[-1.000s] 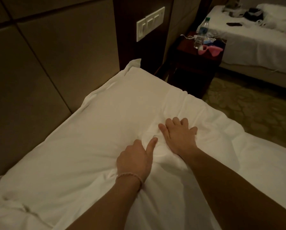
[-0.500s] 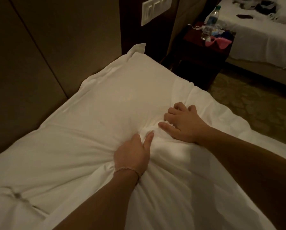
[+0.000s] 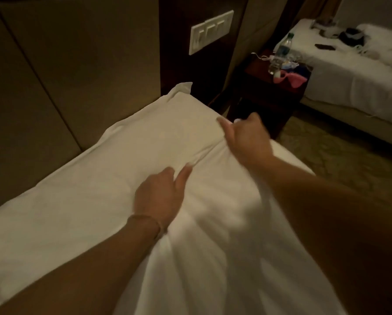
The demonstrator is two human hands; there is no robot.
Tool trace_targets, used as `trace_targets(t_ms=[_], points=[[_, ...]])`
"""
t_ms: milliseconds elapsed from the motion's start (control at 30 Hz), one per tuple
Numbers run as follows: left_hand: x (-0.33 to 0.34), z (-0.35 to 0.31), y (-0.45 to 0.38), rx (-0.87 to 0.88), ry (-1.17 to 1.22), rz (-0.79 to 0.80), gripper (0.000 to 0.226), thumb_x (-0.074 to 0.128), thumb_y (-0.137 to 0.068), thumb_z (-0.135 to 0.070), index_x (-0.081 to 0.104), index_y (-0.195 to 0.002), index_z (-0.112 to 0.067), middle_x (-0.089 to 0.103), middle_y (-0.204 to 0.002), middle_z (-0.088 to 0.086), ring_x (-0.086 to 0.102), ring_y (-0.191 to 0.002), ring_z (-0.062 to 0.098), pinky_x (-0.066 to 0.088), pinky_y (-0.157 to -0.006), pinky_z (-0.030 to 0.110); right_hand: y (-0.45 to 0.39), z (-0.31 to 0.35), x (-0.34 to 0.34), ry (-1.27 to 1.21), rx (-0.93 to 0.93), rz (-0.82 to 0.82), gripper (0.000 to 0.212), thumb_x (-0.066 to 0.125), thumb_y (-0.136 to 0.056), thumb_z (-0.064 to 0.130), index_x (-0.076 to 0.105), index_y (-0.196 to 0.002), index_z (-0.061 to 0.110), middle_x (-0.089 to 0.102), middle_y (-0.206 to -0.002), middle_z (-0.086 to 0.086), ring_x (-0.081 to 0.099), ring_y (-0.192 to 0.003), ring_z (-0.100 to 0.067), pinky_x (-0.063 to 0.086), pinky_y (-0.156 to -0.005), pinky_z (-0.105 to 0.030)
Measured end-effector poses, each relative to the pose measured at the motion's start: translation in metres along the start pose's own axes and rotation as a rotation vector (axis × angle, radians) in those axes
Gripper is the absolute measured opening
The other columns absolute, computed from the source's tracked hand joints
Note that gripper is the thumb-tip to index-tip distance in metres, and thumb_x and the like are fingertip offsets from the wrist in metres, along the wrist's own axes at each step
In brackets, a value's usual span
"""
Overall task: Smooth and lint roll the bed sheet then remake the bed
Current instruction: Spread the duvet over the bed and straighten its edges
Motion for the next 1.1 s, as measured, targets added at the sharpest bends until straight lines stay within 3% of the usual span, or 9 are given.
trace_targets(t_ms=[100, 200, 300, 433, 533, 667, 800, 933, 1100], points=[[0.036, 0.028, 0.002, -0.029, -0.102, 0.067, 0.067, 0.018, -0.097, -0.068, 0.063, -0.094, -0.018, 0.070, -0.094, 0.016, 0.065, -0.091, 0.039, 0.045, -0.072, 0.038, 0.030, -0.005, 0.051, -0.149, -0.080, 0.092, 0.060, 0.017, -0.100, 0.056, 0.058, -0.118, 0.017, 0.059, -0.119, -0.005, 0.043, -0.119, -0.035, 0.034, -0.103, -0.044], [0.060, 0.035, -0.009, -0.019, -0.147, 0.094, 0.068, 0.017, -0.099, -0.065, 0.065, -0.104, -0.017, 0.070, -0.098, 0.016, 0.065, -0.093, 0.039, 0.046, -0.075, 0.039, 0.053, -0.009, 0.041, -0.197, -0.054, -0.052, 0.057, 0.011, -0.104, 0.047, 0.025, -0.153, 0.022, 0.026, -0.160, -0.003, 0.019, -0.148, -0.021, 0.014, -0.121, -0.041], [0.067, 0.044, -0.010, -0.019, -0.141, 0.087, 0.070, 0.015, -0.098, -0.065, 0.065, -0.105, -0.017, 0.070, -0.100, 0.017, 0.064, -0.095, 0.040, 0.048, -0.079, 0.041, 0.121, 0.004, 0.005, -0.230, -0.251, -0.028, 0.058, 0.018, -0.104, 0.046, 0.019, -0.156, 0.021, 0.013, -0.164, -0.002, 0.006, -0.151, -0.021, 0.008, -0.122, -0.042], [0.063, 0.042, -0.011, -0.020, -0.142, 0.075, 0.073, 0.013, -0.096, -0.067, 0.066, -0.103, -0.017, 0.070, -0.099, 0.017, 0.064, -0.095, 0.040, 0.049, -0.079, 0.042, 0.225, -0.042, 0.006, 0.112, -0.510, 0.317, 0.060, 0.020, -0.101, 0.056, 0.013, -0.156, 0.033, 0.007, -0.165, 0.002, 0.006, -0.151, -0.029, 0.009, -0.118, -0.052], [0.064, 0.034, -0.007, -0.042, -0.164, 0.090, 0.079, 0.008, -0.093, -0.072, 0.063, -0.103, -0.017, 0.069, -0.098, 0.017, 0.063, -0.093, 0.039, 0.046, -0.078, 0.041, 0.213, -0.109, 0.027, 0.278, -0.247, 0.425, 0.058, 0.011, -0.099, 0.059, 0.003, -0.154, 0.041, 0.005, -0.165, 0.006, 0.002, -0.151, -0.028, 0.007, -0.118, -0.053], [0.059, 0.023, -0.008, -0.081, -0.190, 0.223, 0.095, 0.009, -0.085, -0.085, 0.060, -0.116, -0.012, 0.066, -0.115, 0.020, 0.062, -0.105, 0.038, 0.045, -0.087, 0.041, 0.180, -0.159, 0.030, 0.035, 0.541, 0.429, 0.058, 0.000, -0.098, 0.058, -0.013, -0.152, 0.043, -0.019, -0.162, 0.009, -0.012, -0.150, -0.026, -0.002, -0.119, -0.057], [0.046, -0.002, 0.001, -0.238, -0.158, 0.405, 0.140, 0.011, -0.057, -0.106, 0.021, -0.155, -0.007, 0.039, -0.154, 0.020, 0.040, -0.139, 0.041, 0.025, -0.117, 0.051, 0.236, -0.106, -0.001, -0.049, 0.284, 0.354, 0.057, 0.002, -0.098, 0.059, -0.011, -0.152, 0.043, -0.021, -0.161, 0.012, -0.018, -0.149, -0.019, -0.006, -0.117, -0.050], [0.030, -0.079, 0.067, 0.411, -0.251, -0.024, 0.094, 0.023, -0.088, -0.081, 0.014, -0.158, -0.019, 0.018, -0.164, 0.011, 0.010, -0.152, 0.037, 0.012, -0.117, 0.062, 0.344, -0.052, -0.017, -0.086, -0.033, 0.416, 0.058, 0.008, -0.099, 0.059, -0.013, -0.151, 0.045, -0.024, -0.160, 0.015, -0.022, -0.148, -0.016, -0.007, -0.118, -0.042], [0.058, -0.044, 0.200, 1.003, -0.466, 0.345, 0.070, 0.029, -0.094, -0.072, 0.037, -0.153, -0.037, 0.032, -0.162, -0.001, 0.020, -0.152, 0.035, 0.013, -0.114, 0.066, 0.420, -0.093, 0.010, 0.136, 0.104, 0.479, 0.057, 0.013, -0.100, 0.058, 0.021, -0.153, 0.038, 0.010, -0.163, 0.010, 0.015, -0.150, -0.025, 0.015, -0.117, -0.044]])
Point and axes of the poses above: each hand's wrist, its own y-axis away from the middle knuckle, its own x-axis out of the palm, z = x × y, the point moved 2 cm from there along -y, towards the middle knuckle
